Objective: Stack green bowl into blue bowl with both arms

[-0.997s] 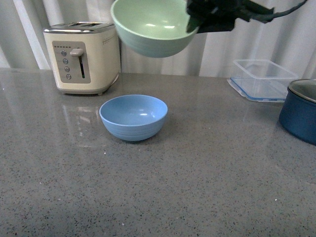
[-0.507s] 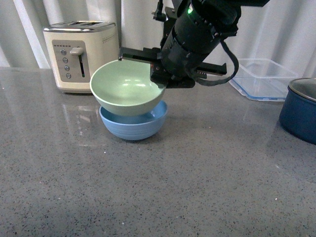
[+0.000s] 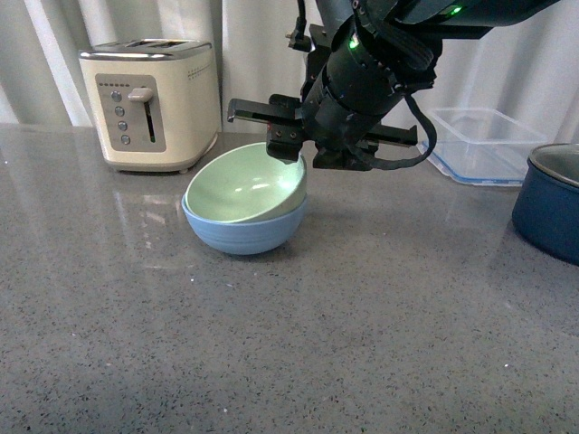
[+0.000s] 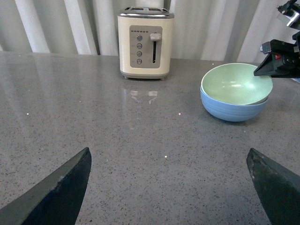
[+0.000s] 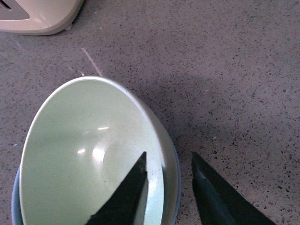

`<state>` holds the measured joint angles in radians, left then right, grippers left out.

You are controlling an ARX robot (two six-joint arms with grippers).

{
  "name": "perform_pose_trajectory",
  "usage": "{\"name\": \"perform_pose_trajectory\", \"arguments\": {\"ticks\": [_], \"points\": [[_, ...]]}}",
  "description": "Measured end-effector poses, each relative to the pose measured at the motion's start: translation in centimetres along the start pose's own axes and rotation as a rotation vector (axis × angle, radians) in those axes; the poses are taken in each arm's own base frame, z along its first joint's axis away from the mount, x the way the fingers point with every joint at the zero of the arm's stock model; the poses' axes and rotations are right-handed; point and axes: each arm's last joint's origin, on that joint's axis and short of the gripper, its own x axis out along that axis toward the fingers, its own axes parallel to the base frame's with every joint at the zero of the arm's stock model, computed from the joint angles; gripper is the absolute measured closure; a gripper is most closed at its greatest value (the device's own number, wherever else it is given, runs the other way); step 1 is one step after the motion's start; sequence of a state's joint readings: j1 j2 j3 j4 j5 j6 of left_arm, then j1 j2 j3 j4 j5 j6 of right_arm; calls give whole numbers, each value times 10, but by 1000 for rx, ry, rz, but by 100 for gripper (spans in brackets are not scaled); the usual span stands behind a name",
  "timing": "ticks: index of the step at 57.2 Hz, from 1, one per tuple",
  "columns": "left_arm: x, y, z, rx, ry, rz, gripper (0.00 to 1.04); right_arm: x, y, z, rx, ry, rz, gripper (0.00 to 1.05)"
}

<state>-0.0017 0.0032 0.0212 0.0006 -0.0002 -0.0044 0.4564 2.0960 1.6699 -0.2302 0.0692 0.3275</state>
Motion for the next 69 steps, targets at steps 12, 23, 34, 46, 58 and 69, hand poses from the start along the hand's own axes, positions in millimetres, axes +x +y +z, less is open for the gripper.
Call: {"name": "perform_pose_trajectory", "arguments": {"ticks": [12, 23, 34, 46, 58, 69], "points": [[0, 0, 0, 0, 0, 0, 7, -45, -11, 14, 67, -95, 123, 39], [0, 0, 0, 0, 0, 1, 7, -148, -46, 19, 119, -450, 308, 8], [0, 0, 0, 0, 0, 0, 7, -183, -89, -35, -40, -748, -214, 42], [0, 0, 0, 0, 0, 0, 7, -189, -116, -99, -129, -681, -245, 78], [0, 0, 0, 0, 0, 0, 7, -205, -133, -137, -138, -682, -262, 104], [0, 0, 0, 0, 0, 0, 7, -217, -142, -167, -138, -680, -261, 104]]}}
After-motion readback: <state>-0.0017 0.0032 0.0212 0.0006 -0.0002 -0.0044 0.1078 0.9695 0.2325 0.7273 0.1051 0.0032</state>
